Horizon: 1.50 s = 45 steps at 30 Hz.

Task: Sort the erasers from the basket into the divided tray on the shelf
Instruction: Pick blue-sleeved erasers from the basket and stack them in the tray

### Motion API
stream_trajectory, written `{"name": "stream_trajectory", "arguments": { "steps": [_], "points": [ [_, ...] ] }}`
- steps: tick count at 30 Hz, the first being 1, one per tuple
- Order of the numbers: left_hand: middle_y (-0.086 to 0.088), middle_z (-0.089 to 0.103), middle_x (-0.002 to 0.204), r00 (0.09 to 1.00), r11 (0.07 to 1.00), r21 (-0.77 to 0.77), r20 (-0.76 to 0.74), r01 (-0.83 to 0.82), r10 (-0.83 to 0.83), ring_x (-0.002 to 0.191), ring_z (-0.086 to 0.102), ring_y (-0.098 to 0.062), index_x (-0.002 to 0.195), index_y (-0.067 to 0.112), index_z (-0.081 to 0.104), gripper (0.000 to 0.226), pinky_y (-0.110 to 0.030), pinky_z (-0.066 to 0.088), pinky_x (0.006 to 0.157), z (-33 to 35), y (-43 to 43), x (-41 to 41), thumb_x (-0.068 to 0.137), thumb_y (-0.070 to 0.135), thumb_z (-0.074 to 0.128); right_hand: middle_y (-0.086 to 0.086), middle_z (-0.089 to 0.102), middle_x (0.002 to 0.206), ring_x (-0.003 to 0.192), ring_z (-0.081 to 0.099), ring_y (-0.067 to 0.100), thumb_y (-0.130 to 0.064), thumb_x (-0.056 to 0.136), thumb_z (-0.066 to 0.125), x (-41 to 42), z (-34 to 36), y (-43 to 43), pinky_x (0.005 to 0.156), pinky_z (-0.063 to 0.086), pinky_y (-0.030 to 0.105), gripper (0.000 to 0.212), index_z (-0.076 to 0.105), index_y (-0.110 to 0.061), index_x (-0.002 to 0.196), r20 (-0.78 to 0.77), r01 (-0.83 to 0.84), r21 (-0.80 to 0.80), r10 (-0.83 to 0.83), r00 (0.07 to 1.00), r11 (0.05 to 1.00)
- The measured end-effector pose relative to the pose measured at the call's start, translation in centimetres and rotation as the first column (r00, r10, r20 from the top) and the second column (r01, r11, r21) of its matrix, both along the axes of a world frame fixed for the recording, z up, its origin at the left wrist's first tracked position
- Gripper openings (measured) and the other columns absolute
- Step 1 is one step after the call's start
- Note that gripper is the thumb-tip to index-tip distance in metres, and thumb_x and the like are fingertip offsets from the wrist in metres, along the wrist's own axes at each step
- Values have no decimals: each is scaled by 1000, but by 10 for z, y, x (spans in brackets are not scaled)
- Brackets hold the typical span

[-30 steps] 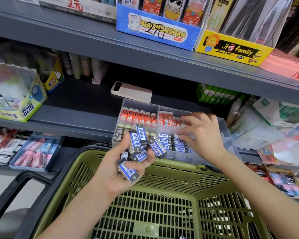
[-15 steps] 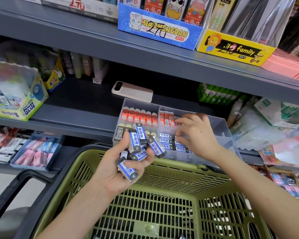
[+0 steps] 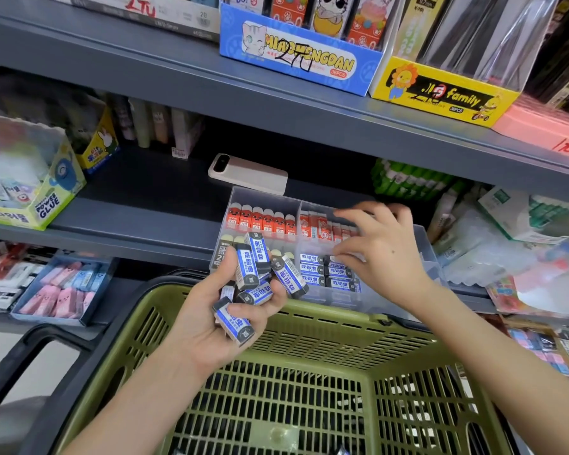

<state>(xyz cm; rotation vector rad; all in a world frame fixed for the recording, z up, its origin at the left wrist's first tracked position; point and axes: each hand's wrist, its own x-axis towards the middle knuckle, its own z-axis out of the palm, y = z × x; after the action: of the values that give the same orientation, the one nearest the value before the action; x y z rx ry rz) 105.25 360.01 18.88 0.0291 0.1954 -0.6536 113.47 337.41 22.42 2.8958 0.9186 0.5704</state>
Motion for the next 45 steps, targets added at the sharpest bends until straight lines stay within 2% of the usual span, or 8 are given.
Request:
{"name": "stream_trajectory", "arguments": {
  "steps": [8,16,22,28,33,39,43,45],
  "points": [
    [-21,65,96,1000,1000,12,-6,12,-12,72,64,-27,93,-3,71,54,-17,42,32,-1,-2,-1,46,9,94,6,63,122,118,54,35,-29,57,87,1,-10,2,97,33,63,31,76,-37,84,-72,22,-243,-41,997,970],
    [-23,65,95,1000,999,35,-6,1,-1,70,64,-28,92,-3,72,56,-18,41,30,-2,-2,-2,42,8,95,6,67,115,111,59,36,-17,56,87,9,-15,-7,90,37,60,23,74,-31,70,-144,-28,-56,19,989,998],
    [-24,65,97,1000,999,48,1,-3,3,69,64,-28,92,-1,73,56,-17,41,30,-3,-2,-1,41,9,95,4,68,112,107,60,35,-23,51,89,9,-7,-16,90,38,59,27,75,-35,70,-84,11,-187,-27,996,982],
    [-23,66,98,1000,997,73,24,-1,-1,70,64,-26,89,0,74,53,-16,40,30,-4,-3,-3,42,11,95,-6,48,138,131,34,22,-36,77,68,3,-15,-10,109,10,48,22,69,-37,99,-119,310,-364,-374,920,878],
    [-23,65,100,1000,997,83,26,2,-5,70,64,-27,90,1,73,54,-15,40,30,-4,-3,-4,42,11,95,3,51,135,125,40,25,-42,79,64,-7,-23,-5,110,11,54,66,46,-15,136,95,497,-444,-513,853,746],
    [-23,65,98,1000,997,68,19,19,-20,69,64,-28,90,-1,73,55,-15,40,30,-4,-4,-4,42,10,95,-10,41,144,131,35,20,-50,80,61,-1,-27,-10,111,13,47,53,55,-27,128,-145,492,-332,-559,817,805],
    [-23,65,100,1000,998,61,11,28,-28,70,64,-29,92,-2,72,56,-17,40,30,-5,-5,-5,43,10,94,-9,54,133,122,43,20,-40,70,75,0,-27,-12,107,16,42,20,67,-27,84,-219,498,-133,-516,829,857],
    [-24,64,101,1000,998,56,3,28,-28,71,64,-29,93,-2,72,56,-17,41,30,-6,-5,-6,43,10,94,-8,55,132,120,45,21,-37,70,76,-1,-26,-11,106,16,42,16,66,-27,76,-228,491,-127,-507,831,862]
  ]
}}
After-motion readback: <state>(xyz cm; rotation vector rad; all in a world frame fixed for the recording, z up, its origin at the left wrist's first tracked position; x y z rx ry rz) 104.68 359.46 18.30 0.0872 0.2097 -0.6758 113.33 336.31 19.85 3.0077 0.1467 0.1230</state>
